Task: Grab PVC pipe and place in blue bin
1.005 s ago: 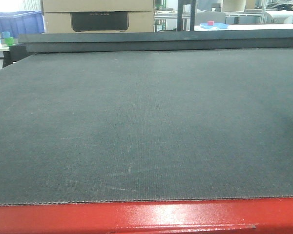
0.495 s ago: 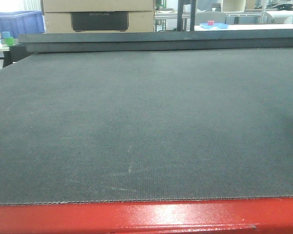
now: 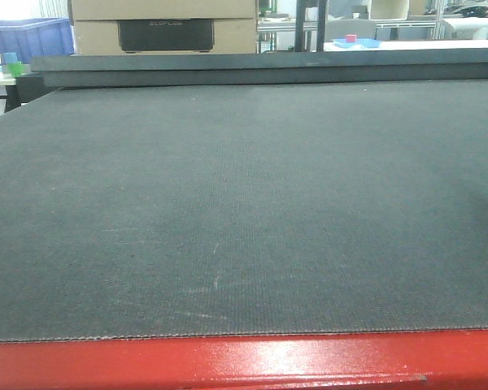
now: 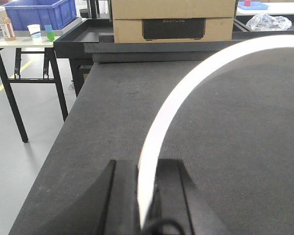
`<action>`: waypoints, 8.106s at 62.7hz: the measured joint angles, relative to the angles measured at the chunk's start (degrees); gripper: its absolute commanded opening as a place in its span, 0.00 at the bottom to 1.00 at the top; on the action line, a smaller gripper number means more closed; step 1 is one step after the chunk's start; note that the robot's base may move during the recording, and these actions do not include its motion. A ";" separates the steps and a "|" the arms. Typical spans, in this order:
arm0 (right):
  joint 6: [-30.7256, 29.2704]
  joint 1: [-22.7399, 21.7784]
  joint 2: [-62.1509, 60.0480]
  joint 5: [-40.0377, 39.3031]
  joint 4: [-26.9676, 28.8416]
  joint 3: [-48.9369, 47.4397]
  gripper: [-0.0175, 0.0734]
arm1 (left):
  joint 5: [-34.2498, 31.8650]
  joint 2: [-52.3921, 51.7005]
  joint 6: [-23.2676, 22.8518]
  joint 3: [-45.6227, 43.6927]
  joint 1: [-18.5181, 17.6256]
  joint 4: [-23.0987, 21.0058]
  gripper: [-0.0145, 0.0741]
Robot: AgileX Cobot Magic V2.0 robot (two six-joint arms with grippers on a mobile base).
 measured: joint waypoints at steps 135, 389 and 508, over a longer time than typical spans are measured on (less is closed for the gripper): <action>0.10 0.00 0.00 0.00 0.00 0.00 0.02 | 0.00 0.00 0.00 0.00 0.00 0.11 0.04; 0.10 0.00 0.00 -0.13 -0.12 0.00 0.02 | -0.49 0.00 0.00 0.00 0.00 0.21 0.04; 0.10 0.00 0.00 -0.13 -0.12 0.00 0.02 | -0.49 0.00 0.00 0.00 0.00 0.21 0.04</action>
